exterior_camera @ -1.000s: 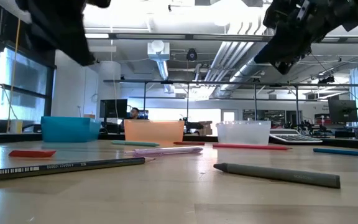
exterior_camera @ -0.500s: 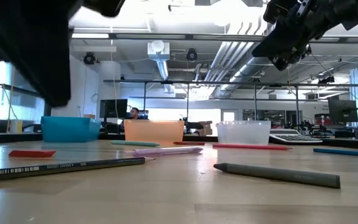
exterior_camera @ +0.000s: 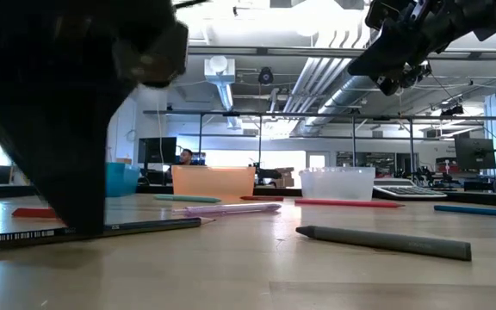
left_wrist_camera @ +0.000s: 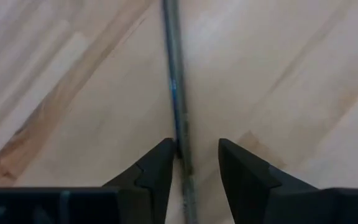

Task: Sort crayons/erasers/pens/pencils in bins
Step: Put the black pencil into the yellow bin

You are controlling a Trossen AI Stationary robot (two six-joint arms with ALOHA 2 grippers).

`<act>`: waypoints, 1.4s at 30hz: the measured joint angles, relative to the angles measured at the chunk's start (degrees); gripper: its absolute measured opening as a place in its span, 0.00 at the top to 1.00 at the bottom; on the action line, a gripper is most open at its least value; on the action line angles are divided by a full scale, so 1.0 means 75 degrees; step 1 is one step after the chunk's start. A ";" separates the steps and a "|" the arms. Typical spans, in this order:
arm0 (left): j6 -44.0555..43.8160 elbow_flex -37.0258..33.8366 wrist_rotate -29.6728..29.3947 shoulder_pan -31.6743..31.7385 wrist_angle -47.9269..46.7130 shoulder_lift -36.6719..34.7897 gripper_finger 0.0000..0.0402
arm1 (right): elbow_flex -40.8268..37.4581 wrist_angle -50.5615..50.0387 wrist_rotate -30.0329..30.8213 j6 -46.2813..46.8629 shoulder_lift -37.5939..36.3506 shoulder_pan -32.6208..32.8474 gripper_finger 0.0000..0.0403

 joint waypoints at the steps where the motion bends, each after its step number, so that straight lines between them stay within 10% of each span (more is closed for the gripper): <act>1: 0.0024 -0.0001 0.0064 0.0001 0.0041 0.0046 0.72 | -0.0001 0.0021 0.0000 -0.0002 -0.0001 0.0000 1.00; 13: 0.0770 0.0031 0.0458 0.0024 0.0324 0.0164 0.97 | 0.0001 0.0031 0.0003 -0.0105 -0.0001 0.0000 1.00; 26: 0.0625 0.0006 0.0372 0.0054 0.0200 -0.0532 1.00 | 0.0002 0.0017 0.0000 -0.0142 0.0002 0.0000 1.00; 42: -0.2865 0.0015 -0.0374 -0.1341 -0.1845 -0.2127 1.00 | 0.0002 -0.0010 0.0005 -0.0329 0.0002 0.0000 1.00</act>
